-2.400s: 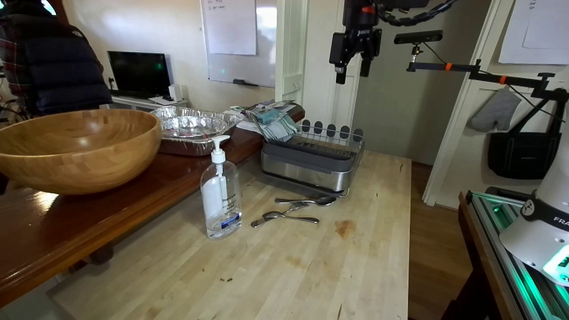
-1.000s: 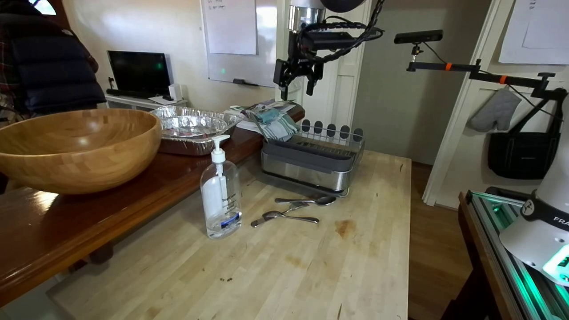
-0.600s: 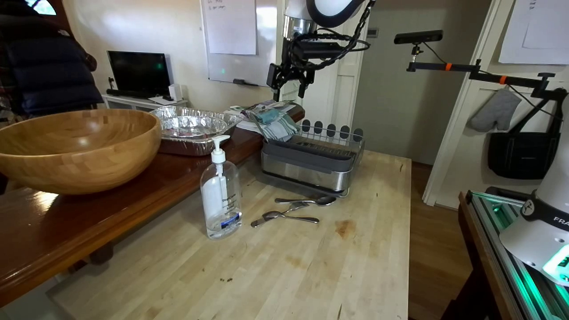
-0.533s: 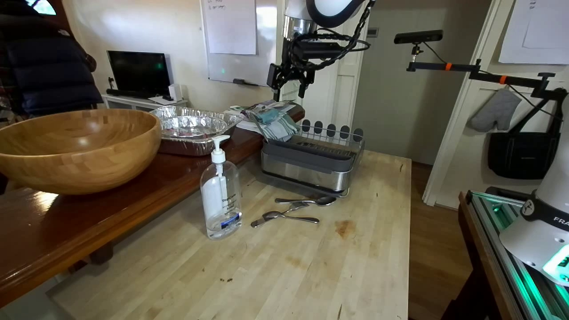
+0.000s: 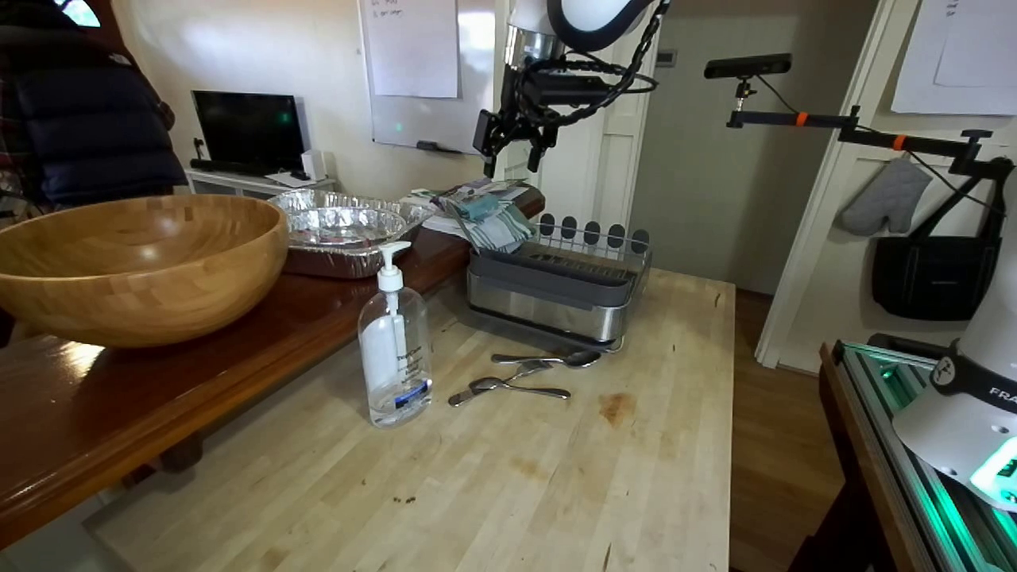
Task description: Remove the silver knife from the dishrack.
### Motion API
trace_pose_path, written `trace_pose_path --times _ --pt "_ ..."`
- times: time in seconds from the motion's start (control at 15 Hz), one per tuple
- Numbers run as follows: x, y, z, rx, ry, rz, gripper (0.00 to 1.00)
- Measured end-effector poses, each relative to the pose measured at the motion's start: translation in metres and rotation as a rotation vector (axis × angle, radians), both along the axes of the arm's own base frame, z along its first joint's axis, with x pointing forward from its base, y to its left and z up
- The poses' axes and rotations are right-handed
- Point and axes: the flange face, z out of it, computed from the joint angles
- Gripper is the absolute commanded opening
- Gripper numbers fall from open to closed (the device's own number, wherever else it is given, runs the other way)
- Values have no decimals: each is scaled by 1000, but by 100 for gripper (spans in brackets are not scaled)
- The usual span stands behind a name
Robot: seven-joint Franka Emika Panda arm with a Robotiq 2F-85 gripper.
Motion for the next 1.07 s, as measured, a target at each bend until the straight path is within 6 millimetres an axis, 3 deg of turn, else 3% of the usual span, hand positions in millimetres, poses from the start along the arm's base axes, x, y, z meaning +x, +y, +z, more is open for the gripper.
trace_pose_path --times 1.07 --pt "41 -17 -58 2 -201 255 100"
